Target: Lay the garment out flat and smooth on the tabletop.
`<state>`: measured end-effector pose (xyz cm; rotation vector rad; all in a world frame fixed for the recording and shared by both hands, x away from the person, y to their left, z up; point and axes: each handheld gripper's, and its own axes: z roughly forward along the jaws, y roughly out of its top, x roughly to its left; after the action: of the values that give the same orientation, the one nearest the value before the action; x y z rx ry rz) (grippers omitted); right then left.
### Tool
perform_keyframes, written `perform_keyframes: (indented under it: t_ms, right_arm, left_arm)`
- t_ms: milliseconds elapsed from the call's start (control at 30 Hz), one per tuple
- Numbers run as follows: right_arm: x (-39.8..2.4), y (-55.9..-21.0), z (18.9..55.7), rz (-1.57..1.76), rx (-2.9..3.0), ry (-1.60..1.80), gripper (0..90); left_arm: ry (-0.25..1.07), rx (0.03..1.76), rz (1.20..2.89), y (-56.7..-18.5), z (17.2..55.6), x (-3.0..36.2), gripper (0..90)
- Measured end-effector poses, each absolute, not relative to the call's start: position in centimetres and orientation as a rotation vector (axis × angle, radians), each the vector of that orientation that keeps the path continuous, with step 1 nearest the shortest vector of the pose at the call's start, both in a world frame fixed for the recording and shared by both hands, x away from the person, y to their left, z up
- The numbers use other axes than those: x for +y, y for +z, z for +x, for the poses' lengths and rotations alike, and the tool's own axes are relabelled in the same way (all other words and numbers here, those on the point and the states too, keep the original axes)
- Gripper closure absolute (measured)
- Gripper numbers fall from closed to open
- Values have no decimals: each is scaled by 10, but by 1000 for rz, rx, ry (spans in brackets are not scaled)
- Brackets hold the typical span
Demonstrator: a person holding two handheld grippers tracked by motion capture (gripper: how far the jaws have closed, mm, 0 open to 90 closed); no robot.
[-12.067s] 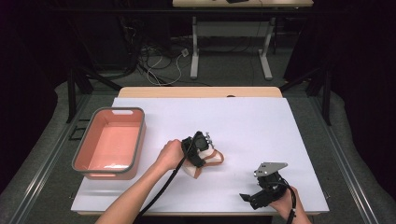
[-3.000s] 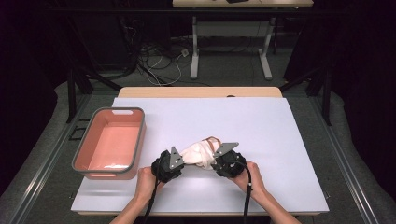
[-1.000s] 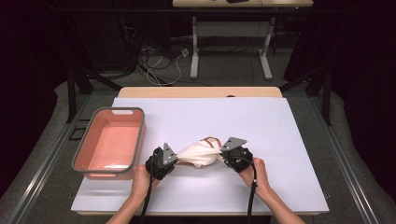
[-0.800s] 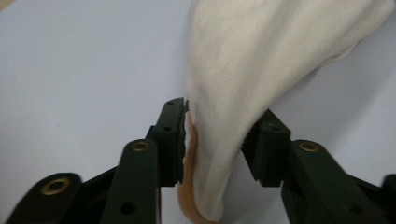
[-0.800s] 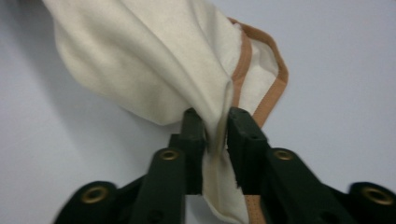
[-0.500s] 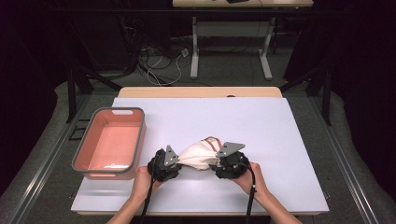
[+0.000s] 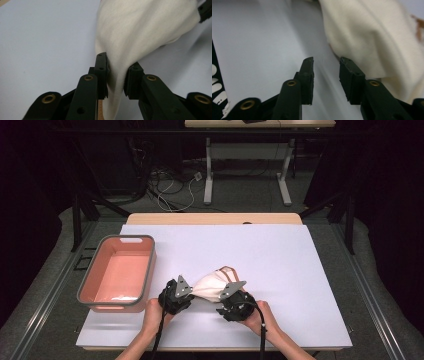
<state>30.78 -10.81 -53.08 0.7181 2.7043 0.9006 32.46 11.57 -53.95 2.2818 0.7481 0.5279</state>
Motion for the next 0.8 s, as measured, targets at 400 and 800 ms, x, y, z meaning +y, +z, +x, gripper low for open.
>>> perform_keyframes:
  t_ms: [400, 800]
  right_arm:
    - [-100, -537, 324, 820, 2513, 919, 509]
    - [-98, -534, 333, 896, 2394, 998, 560]
  left_arm:
    - [489, 697, 2311, -539, 323, 112, 686]
    - [478, 660, 2321, -541, 323, 102, 731]
